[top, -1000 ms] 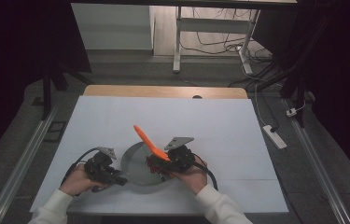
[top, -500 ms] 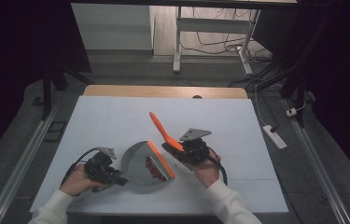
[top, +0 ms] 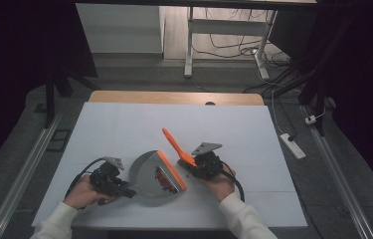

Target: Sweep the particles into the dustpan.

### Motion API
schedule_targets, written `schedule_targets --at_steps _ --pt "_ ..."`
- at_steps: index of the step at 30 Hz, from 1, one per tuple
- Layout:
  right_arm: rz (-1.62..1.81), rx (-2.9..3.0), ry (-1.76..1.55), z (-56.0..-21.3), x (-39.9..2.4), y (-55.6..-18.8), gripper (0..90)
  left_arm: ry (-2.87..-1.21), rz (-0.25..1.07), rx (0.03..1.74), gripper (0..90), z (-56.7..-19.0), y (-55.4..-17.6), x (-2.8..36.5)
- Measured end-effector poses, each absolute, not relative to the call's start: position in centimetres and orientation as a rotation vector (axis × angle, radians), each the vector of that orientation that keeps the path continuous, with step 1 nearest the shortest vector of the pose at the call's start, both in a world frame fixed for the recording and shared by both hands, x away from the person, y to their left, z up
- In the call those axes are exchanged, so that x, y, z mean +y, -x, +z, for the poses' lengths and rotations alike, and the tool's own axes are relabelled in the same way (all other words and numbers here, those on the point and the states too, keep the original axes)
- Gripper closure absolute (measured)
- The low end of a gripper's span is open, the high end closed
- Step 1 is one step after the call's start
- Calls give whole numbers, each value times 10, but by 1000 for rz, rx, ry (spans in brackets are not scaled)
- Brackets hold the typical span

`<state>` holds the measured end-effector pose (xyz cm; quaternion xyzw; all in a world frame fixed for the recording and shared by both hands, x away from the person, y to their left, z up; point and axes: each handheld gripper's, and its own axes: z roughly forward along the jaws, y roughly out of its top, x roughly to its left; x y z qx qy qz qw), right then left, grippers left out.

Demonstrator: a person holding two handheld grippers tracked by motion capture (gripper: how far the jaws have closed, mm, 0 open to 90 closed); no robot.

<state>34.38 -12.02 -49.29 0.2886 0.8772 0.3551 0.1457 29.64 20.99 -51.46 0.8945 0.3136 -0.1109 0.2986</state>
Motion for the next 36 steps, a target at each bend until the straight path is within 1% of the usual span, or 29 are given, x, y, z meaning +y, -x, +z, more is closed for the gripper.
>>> schedule_targets --at_steps 4,7,10,13,18,19,22,30,36 --pt "1028 2540 -797 -494 -108 -334 701 -2377 -294 834 619 -515 -296 210" --pt "1102 2563 -796 -495 -98 -326 701 -2380 -296 834 618 -515 -297 209" --pt "1244 2628 -801 -489 -93 -323 702 -2379 -298 835 618 -515 -297 209" --pt "1242 2598 -758 -481 -92 -319 702 -2381 -298 835 618 -515 -297 209" --pt "1277 2524 -813 -470 -109 -327 702 -2378 -294 833 619 -515 -297 209" --pt "1276 2491 -840 -467 -120 -333 702 -2377 -294 834 619 -515 -297 209" --pt "1293 2450 -880 -462 -136 -340 702 -2372 -290 833 619 -517 -296 210" --pt "1311 2411 -883 -455 -153 -346 702 -2357 -272 824 618 -517 -294 210" --pt "1291 2415 -896 -456 -159 -349 702 -2345 -255 817 618 -519 -292 211"
